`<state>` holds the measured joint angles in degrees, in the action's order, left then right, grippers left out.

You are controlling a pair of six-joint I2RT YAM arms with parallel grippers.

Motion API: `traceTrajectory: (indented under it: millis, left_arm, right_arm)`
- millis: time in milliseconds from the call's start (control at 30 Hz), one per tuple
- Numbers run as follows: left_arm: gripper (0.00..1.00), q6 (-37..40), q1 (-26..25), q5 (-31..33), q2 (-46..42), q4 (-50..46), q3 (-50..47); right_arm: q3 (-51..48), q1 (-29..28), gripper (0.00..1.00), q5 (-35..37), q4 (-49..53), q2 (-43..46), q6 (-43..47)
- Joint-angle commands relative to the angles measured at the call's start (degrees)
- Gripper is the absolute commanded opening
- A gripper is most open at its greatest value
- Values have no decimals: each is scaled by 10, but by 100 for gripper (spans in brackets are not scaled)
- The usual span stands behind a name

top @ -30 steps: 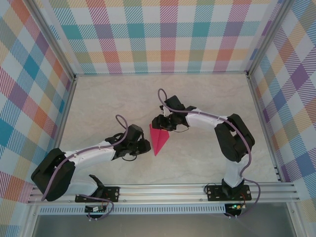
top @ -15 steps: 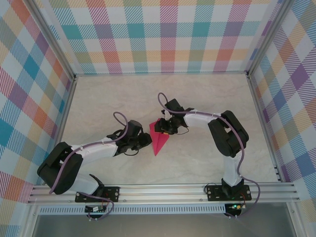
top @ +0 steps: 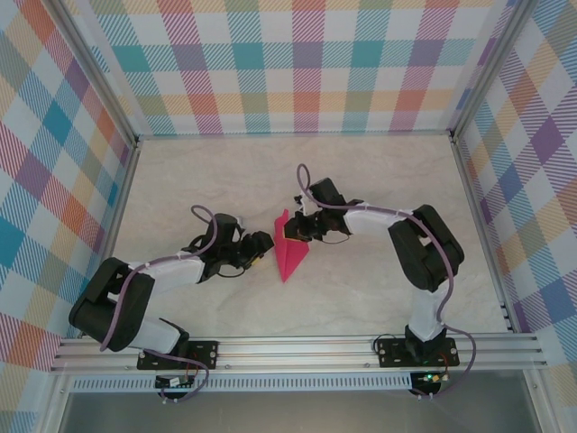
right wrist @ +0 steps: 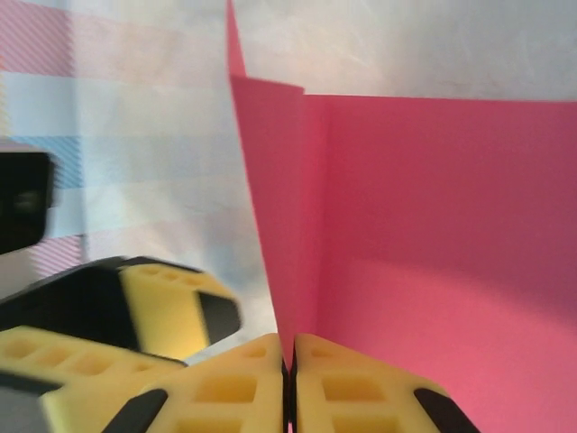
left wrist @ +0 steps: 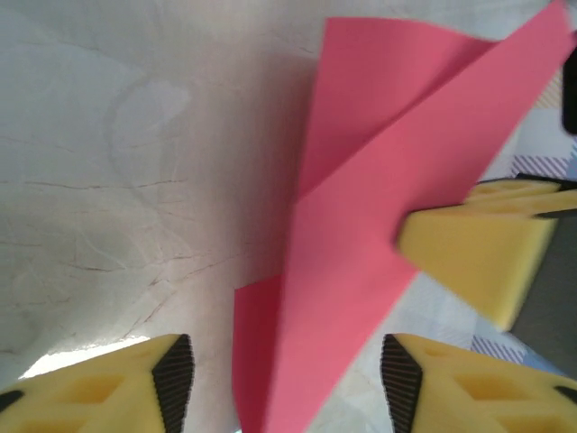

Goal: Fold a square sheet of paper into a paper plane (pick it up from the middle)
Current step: Pick up the paper from the center of the table, then turn over the paper at the center of the table.

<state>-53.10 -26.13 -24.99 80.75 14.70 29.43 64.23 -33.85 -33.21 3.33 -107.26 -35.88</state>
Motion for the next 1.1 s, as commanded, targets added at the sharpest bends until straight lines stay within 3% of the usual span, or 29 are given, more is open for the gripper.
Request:
traceTrajectory:
  millis: [0, 300, 567, 733, 900, 1067]
  left_arm:
    - [71, -3, 18, -67, -45, 55, -11]
    - [97, -44, 27, -119, -96, 135, -22]
    - [100, -76, 16, -140, -106, 221, -27]
    - [94, -84, 9, -113, -104, 247, -25]
    - [82, -98, -37, -44, -81, 304, -28]
    - [68, -118, -47, -14, -60, 365, -43]
  right_arm:
    - [-9, 25, 9, -84, -72, 58, -28]
    - [-14, 68, 10, -170, -122, 120, -89]
    - [-15, 68, 10, -186, -139, 119, -116]
    - [-15, 68, 10, -200, -155, 109, -141]
    - [-16, 68, 10, -209, -171, 99, -159]
    - [-18, 68, 10, -210, -172, 95, -162]
